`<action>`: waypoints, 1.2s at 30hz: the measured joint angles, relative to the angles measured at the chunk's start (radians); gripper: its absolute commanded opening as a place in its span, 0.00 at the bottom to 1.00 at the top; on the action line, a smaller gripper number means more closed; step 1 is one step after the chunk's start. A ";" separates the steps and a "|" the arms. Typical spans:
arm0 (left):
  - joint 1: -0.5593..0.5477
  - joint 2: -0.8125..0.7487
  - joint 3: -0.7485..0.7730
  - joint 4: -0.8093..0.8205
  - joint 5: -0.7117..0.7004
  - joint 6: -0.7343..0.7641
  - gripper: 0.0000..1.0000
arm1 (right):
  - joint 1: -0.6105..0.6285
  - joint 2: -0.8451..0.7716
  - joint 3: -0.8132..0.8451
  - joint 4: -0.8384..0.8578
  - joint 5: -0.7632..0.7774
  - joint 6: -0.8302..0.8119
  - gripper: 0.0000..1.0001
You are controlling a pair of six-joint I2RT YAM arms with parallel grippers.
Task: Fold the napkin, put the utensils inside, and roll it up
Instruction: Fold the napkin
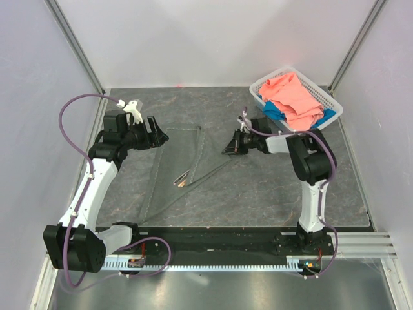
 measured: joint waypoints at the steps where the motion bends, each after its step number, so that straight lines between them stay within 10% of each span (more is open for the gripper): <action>1: 0.000 0.000 0.000 0.000 0.000 0.000 0.80 | -0.013 -0.028 -0.037 0.004 0.019 0.006 0.00; 17: -0.090 0.083 -0.013 0.029 0.053 -0.029 0.80 | -0.219 -0.638 -0.612 -0.006 0.515 0.091 0.00; 23: -0.105 0.056 -0.163 0.101 0.026 -0.124 0.75 | -0.224 -0.796 -0.663 -0.090 0.673 0.106 0.60; 36: -0.104 -0.292 -0.639 0.184 -0.112 -0.571 0.65 | -0.225 -0.936 -0.603 -0.155 0.704 0.053 0.70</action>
